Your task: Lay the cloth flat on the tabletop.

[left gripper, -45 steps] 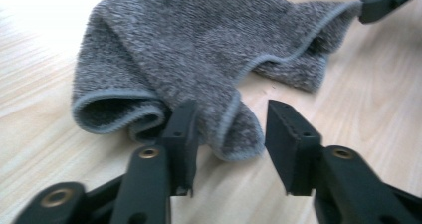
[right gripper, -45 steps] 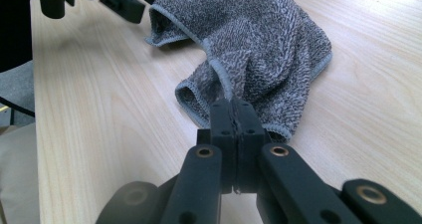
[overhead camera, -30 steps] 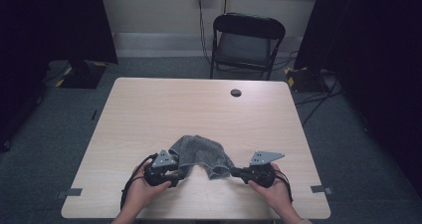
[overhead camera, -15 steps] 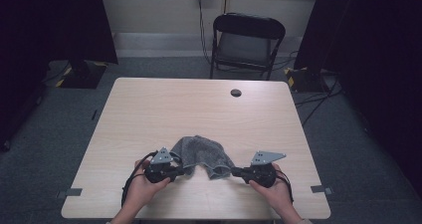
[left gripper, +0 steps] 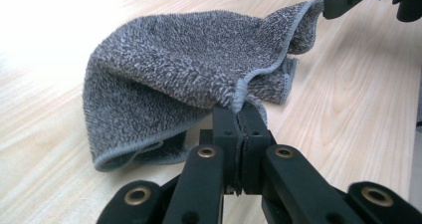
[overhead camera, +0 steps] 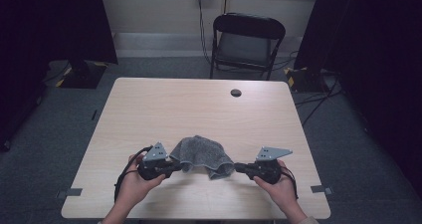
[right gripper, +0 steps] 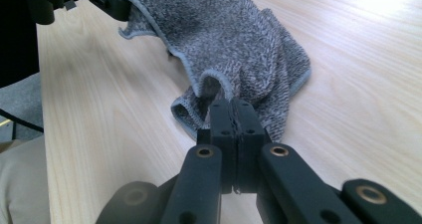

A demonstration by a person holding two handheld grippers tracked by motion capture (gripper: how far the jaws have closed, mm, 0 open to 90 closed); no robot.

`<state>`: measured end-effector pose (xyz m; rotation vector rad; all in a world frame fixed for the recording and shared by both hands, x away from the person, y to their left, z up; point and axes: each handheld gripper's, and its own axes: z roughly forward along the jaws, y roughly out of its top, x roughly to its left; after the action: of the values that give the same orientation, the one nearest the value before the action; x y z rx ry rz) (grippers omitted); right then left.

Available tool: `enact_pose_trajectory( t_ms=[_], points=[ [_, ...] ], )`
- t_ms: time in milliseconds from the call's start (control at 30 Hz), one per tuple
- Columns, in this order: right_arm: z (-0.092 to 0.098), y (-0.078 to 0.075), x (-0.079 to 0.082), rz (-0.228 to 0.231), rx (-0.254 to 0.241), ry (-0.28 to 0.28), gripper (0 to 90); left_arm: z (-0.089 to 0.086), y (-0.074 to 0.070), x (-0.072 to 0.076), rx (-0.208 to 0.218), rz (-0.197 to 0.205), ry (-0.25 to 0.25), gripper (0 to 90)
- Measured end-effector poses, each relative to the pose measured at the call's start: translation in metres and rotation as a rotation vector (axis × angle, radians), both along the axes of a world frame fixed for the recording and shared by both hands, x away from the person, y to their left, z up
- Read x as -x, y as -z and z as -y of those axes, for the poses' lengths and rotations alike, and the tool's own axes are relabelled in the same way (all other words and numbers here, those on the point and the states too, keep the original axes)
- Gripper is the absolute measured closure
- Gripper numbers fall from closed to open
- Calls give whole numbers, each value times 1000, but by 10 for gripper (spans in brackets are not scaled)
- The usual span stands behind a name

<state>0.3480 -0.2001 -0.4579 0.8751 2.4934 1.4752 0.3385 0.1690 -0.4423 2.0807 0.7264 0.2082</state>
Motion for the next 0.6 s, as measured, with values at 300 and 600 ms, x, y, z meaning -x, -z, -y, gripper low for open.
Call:
enact_pose_trajectory(
  t_ms=[300,600],
  points=[
    [12,-16,-3,-8,25,7,894,-3,-9,0,4,-14,10,888],
    [16,-36,-6,7,23,2,895,-2,-31,-2,2,13,26,888]
  ],
)
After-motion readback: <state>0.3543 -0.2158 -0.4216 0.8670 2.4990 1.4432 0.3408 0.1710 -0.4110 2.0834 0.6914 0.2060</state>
